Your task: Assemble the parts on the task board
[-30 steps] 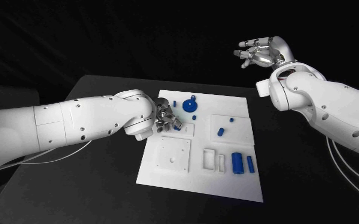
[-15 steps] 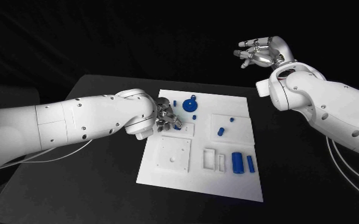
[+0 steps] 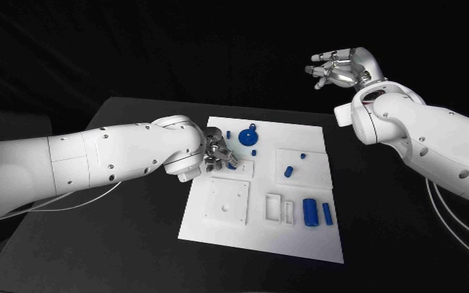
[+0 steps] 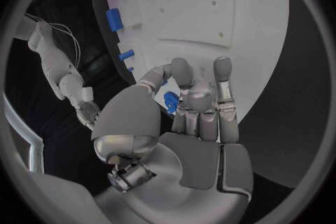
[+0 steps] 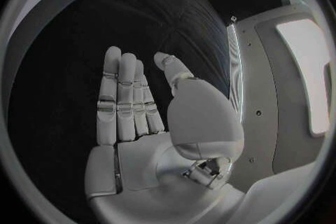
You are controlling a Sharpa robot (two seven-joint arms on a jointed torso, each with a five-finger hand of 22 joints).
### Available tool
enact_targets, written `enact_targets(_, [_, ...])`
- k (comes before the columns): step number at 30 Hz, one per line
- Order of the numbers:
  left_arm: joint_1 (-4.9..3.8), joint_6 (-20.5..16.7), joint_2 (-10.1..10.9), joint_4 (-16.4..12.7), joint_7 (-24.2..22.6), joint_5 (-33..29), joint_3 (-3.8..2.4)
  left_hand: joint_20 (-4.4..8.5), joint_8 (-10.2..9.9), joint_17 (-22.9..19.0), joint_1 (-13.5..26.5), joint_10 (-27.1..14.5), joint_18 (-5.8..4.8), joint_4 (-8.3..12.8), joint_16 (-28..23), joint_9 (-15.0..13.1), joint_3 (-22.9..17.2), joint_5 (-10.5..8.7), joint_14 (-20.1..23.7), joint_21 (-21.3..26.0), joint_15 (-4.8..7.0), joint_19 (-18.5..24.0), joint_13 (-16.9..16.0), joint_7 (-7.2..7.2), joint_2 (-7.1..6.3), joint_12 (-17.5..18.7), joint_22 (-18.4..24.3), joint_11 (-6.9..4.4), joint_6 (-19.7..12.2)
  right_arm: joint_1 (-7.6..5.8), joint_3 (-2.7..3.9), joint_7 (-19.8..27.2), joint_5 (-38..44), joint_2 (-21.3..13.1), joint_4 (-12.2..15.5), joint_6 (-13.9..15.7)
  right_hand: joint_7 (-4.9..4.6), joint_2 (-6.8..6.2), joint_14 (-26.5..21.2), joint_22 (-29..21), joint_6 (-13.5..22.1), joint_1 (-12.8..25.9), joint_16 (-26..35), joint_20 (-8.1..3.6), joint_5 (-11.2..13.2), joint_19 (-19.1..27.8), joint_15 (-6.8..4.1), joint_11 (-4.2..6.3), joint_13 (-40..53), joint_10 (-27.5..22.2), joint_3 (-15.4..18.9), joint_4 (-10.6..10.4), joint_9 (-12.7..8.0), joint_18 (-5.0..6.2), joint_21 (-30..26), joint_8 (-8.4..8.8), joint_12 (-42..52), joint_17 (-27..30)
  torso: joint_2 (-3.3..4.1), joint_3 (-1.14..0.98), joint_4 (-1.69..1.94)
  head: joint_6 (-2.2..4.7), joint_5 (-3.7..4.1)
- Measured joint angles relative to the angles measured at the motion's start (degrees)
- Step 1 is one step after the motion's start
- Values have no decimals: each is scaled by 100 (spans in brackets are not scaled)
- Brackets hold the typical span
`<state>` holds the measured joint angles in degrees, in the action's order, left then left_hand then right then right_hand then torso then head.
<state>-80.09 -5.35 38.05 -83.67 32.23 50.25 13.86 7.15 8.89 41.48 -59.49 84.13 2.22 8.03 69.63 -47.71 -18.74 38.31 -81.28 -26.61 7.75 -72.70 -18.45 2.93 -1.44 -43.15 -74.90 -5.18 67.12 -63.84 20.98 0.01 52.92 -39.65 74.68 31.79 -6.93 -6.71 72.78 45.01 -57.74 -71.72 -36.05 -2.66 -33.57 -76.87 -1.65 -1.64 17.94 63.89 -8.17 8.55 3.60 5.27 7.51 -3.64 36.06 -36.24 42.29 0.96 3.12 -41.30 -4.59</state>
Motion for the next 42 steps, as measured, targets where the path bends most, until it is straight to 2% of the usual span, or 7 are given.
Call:
enact_targets(11, [-4,30,-55,31,12,-1,-2,-36,-7,66,-2,35,0,7,49,-11,-7,-20,-9,-22,-10,-4,-13,16,1,-47,-4,9,16,8,0,-1,1,8,-8,-23,0,24,0,14,0,24,0,-20,-60,21,0,0,-12,0,-42,42,0,-1,46,0,0,13,1,-3,-2,-5,1])
enact_targets(13, [-4,37,-66,39,12,-1,-2,-42,-8,89,-2,36,87,8,67,-12,-7,-20,-10,-34,-10,2,-21,20,1,-62,-4,10,20,9,0,-1,1,9,-8,-26,0,24,0,14,0,24,0,-20,-60,21,0,0,-12,0,-47,47,0,-1,46,0,0,14,0,-3,-2,-5,1])
enact_targets(22, [-8,81,-120,86,9,-4,-6,-137,-30,190,3,75,89,37,133,-51,-33,-87,-40,-63,-20,-6,-32,56,6,-151,-3,48,57,10,0,-2,2,9,-8,-42,0,24,0,39,0,24,0,-20,-149,62,0,0,-24,0,-80,79,0,-2,102,0,0,18,-1,-2,-3,-5,0])
enact_targets(24, [-8,94,-135,89,6,-5,-6,-168,-29,220,12,76,180,37,139,-51,-33,-87,-49,-66,-12,18,-31,57,15,-177,-3,48,57,10,0,-2,2,10,-8,-47,0,24,0,39,0,24,0,-20,-149,62,0,0,-28,0,-80,79,0,-1,102,0,0,18,0,-2,-3,-9,3])
enact_targets(41, [-16,267,-171,149,-6,-89,-14,-236,-30,292,67,76,180,40,200,-262,-30,-110,-50,-90,-12,11,10,57,70,-265,-2,47,57,31,-2,-7,7,34,-42,-93,0,24,0,53,0,24,0,1,-206,82,0,0,-39,0,-87,118,0,-2,133,0,0,30,0,1,-1,2,24])
enact_targets(42, [-16,276,-173,149,-6,-104,-14,-236,-30,292,67,76,234,40,200,-263,-30,-110,-50,-111,-13,11,16,57,70,-265,-2,48,57,32,-2,-8,7,35,-45,-95,0,24,0,54,0,24,0,1,-206,83,0,0,-39,0,-87,118,0,-2,133,0,0,30,0,1,-1,4,26])
